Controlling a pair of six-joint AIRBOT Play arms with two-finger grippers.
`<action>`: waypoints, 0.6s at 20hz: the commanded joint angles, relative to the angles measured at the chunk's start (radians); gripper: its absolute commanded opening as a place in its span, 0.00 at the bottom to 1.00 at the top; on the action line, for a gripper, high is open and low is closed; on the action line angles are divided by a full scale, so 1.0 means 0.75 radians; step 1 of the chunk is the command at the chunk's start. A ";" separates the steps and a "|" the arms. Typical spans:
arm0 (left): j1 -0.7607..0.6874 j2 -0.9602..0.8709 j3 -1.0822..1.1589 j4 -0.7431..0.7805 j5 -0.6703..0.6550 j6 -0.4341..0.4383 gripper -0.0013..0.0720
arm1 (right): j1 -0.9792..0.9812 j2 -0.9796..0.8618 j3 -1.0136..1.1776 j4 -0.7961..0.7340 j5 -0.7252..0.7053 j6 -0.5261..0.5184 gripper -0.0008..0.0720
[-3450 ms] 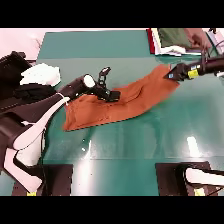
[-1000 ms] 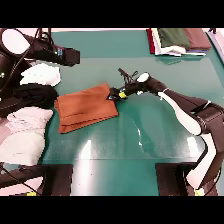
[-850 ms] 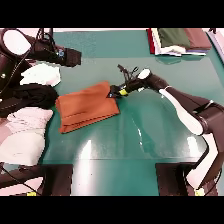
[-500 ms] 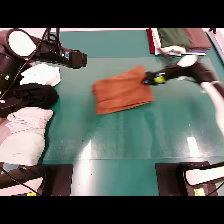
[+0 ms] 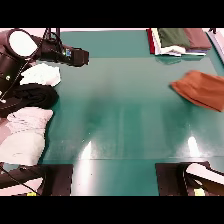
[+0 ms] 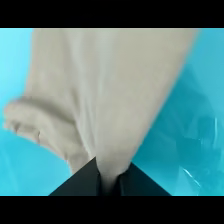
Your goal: Fold the shirts.
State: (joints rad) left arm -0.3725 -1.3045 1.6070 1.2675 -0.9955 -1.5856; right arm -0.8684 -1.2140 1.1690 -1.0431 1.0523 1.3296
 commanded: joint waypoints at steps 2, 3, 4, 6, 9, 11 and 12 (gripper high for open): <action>0.001 -0.001 0.000 -0.005 0.018 -0.006 0.05 | -0.290 0.122 -0.189 -0.031 -0.016 0.034 0.04; 0.001 -0.001 0.000 -0.005 0.018 -0.005 0.05 | -0.293 0.148 -0.239 -0.088 -0.015 0.053 0.04; 0.001 -0.001 0.000 -0.005 0.019 -0.005 0.05 | -0.282 0.172 -0.285 -0.151 -0.008 0.067 0.04; 0.001 -0.001 0.000 -0.005 0.019 -0.004 0.05 | -0.230 0.212 -0.364 -0.248 0.007 0.093 0.04; 0.001 -0.001 0.000 -0.004 0.010 -0.001 0.05 | -0.136 0.256 -0.404 -0.350 0.028 0.091 0.27; 0.001 -0.001 0.000 -0.003 0.012 0.031 0.05 | -0.096 0.257 -0.337 -0.542 0.061 0.091 0.60; 0.001 -0.001 0.000 0.002 0.011 0.031 0.05 | -0.091 0.257 -0.291 -0.634 0.100 0.092 0.65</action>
State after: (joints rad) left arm -0.3725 -1.3045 1.6070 1.2644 -0.9855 -1.5803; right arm -0.9676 -1.0348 0.9169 -1.3323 1.0817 1.3926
